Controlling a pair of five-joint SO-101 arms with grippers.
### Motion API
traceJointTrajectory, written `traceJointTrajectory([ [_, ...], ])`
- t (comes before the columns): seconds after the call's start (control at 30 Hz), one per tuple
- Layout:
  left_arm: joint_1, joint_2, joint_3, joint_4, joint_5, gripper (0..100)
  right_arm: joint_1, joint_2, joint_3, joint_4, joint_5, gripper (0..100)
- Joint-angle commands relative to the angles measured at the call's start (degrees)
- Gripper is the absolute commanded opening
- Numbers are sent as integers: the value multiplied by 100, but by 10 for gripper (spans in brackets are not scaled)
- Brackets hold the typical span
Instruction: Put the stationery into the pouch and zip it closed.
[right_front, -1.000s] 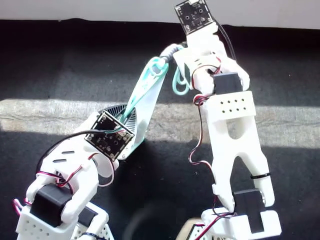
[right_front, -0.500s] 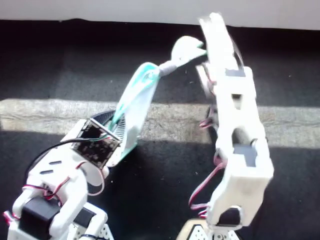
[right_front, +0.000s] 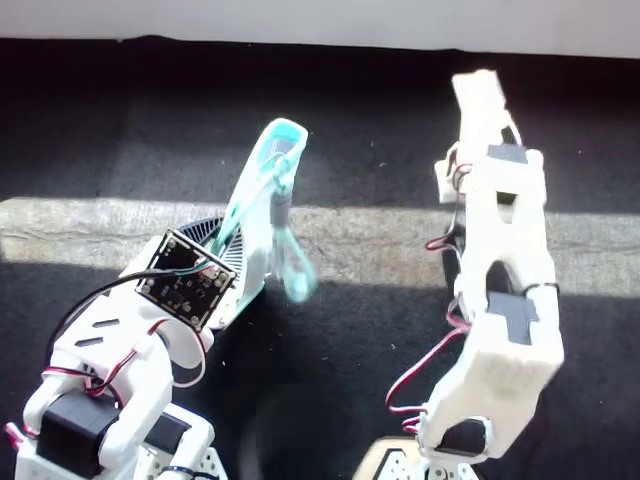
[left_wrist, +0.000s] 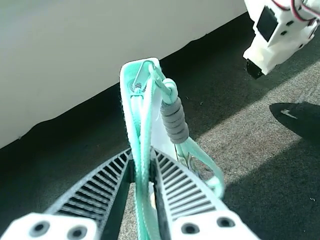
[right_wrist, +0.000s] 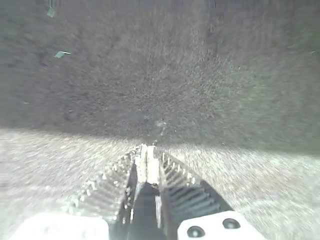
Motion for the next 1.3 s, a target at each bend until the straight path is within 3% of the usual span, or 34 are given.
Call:
traceJointTrajectory([
  [0.0, -40, -4, 4, -88, 18, 10, -409, -1314, -163, 743, -132, 69],
  [0.17, -48, -4, 426, -466, 18, 10, -980, -2527, -154, 1464, -105, 159],
  [0.4, -57, 4, 576, -571, 18, 10, -2185, -3732, -154, 2255, -1011, 207],
  [0.63, -57, 13, 585, -571, 18, 10, -3407, -4549, -154, 3002, -1415, 265],
  [0.87, -66, 13, 585, -571, 18, 10, -4154, -4462, -145, 2686, -2251, 268],
  [1.27, -66, 4, 558, -571, 18, 10, -4646, -4057, -136, 2062, -2295, 269],
])
